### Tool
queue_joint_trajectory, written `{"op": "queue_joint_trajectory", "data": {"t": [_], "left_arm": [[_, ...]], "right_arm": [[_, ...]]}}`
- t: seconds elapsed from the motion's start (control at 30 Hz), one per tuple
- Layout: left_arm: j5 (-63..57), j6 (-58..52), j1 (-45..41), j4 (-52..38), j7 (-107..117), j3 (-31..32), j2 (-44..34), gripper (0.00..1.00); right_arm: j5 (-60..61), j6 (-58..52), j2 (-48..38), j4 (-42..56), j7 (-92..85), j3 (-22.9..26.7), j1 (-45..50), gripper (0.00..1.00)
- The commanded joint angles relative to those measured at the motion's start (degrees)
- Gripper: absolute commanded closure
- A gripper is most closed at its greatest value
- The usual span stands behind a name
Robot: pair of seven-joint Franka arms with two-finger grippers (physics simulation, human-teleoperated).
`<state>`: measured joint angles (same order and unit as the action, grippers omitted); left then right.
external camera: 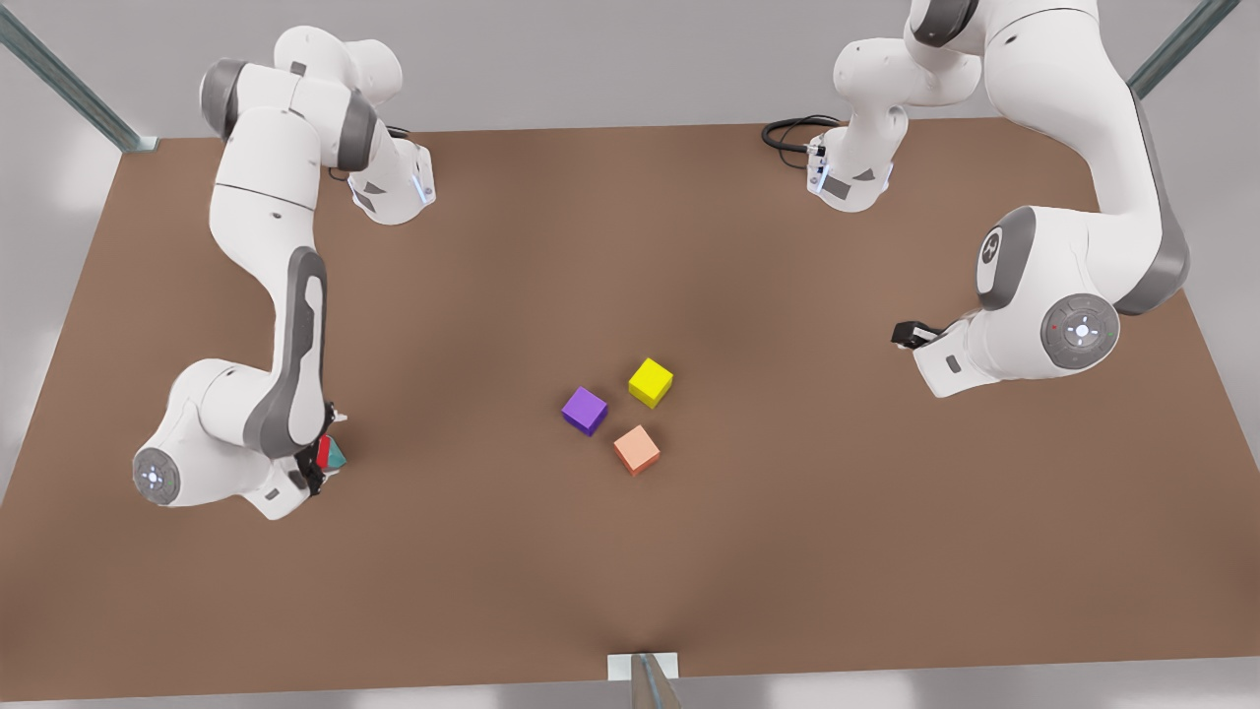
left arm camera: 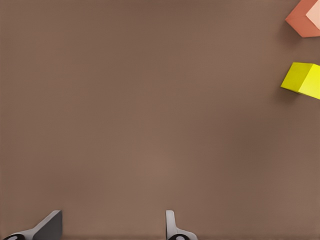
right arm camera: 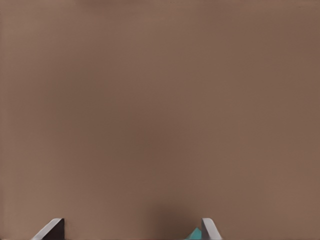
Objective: Pick up red wooden cube and pass to hand red wooden cube and place in blue wooden cube
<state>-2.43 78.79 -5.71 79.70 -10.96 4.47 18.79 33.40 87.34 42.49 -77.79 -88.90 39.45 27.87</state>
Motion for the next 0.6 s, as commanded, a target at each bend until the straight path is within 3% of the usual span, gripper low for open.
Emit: {"op": "queue_joint_trajectory", "data": {"t": [0.0,0.03,0.07,0.1,0.13,0.3,0.37,0.57], "left_arm": [[0.0,0.0,0.0,0.0,0.0,0.0,-0.1,0.00],[0.0,0.0,0.0,0.0,0.0,0.0,-0.1,0.00],[0.0,0.0,0.0,0.0,0.0,0.0,0.0,0.00],[0.0,0.0,0.0,0.0,0.0,0.0,0.0,0.00],[0.0,0.0,0.0,0.0,0.0,0.0,0.0,0.00],[0.0,-0.1,0.0,0.0,0.0,0.0,-0.1,0.00],[0.0,-0.1,0.0,-0.1,0.0,0.0,-0.1,0.00],[0.0,-0.1,0.2,0.3,0.0,0.0,0.0,0.00]], "right_arm": [[0.9,-15.0,0.2,4.3,86.6,-0.3,0.3,0.00],[-1.7,-15.2,-0.5,6.1,92.4,-0.9,-0.4,0.00],[-8.8,-14.0,-2.2,7.6,95.1,-7.7,-4.0,0.00],[-29.1,-8.1,-9.2,4.6,100.1,-30.2,-17.4,0.00],[-34.2,-8.0,-13.7,1.6,102.2,-37.5,-23.6,0.00],[-37.5,-10.5,-28.6,-0.3,101.8,-37.6,-24.5,0.00],[-36.8,-9.8,-34.8,-5.3,101.6,-37.7,-25.2,0.00],[-36.5,-7.4,-35.2,-8.4,101.2,-37.6,-26.2,0.00]]}}
